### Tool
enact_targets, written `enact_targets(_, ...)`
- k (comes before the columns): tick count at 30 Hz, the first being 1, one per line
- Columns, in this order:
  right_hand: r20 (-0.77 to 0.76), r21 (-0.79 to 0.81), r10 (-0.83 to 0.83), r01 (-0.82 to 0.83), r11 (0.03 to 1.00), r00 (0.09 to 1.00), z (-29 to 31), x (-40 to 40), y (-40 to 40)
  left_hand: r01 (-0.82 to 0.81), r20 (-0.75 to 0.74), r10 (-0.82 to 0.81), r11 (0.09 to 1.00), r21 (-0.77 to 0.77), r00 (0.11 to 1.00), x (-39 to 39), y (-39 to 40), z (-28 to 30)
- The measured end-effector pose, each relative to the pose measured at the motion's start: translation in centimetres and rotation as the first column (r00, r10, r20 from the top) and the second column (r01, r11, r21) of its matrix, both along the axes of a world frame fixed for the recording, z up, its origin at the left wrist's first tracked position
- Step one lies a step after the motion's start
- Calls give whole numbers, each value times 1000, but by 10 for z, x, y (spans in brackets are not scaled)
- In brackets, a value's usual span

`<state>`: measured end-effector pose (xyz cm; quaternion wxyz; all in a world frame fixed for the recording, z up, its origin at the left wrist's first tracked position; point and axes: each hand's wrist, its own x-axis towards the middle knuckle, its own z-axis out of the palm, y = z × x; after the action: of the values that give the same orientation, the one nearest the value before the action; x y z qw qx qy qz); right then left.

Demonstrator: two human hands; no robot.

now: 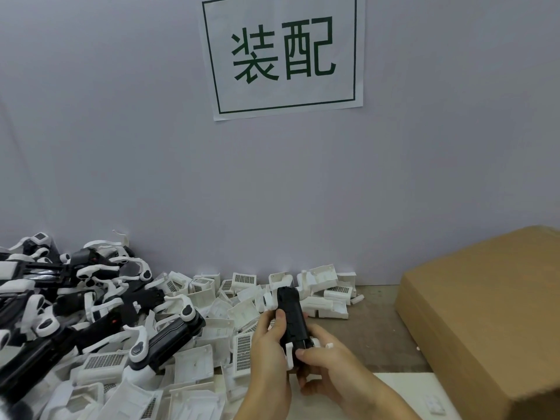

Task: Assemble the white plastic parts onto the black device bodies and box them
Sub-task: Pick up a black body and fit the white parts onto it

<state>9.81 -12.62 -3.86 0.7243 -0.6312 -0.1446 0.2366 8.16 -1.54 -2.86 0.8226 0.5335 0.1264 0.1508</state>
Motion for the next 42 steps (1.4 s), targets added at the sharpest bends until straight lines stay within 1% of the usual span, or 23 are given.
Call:
enact_targets(4,-3,-14,24,-24,1000,1000,-5,5,1,-14,-23,14,1000,-6,1000,4,1,-3)
enact_targets(11,39,-34,-22,23,999,999,-9,8,3,-32,-1,32,999,43,999,7,-2,-5)
enact_targets(16,22,11,-33,33,999,999,-9,7,4,-29,13,28,998,49,1000,7,-2,-6)
enact_targets(22,18,16,-12,12,1000,1000,-14,12,4,-16,-20,16,1000,4,1000,7,0,-6)
enact_targets(27,28,14,42,-42,999,999,-17,15,4,-21,-37,21,1000,-15,999,8,1,-5)
enact_targets(30,36,-8,30,-29,1000,999,-17,16,5,-18,-31,18,1000,1,999,6,-1,-4)
enact_targets(34,24,1,13,-13,1000,1000,-17,17,5,-18,-13,19,998,61,1000,6,-5,-5)
enact_targets(36,-13,-2,-11,11,1000,1000,-17,19,7,-18,2,18,997,81,1000,6,-6,-6)
enact_targets(39,-54,17,-36,37,999,998,-18,15,9,-29,14,28,997,65,1000,4,-6,-5)
enact_targets(42,-33,32,-22,24,999,999,-17,16,8,-24,8,24,999,39,1000,4,-6,-4)
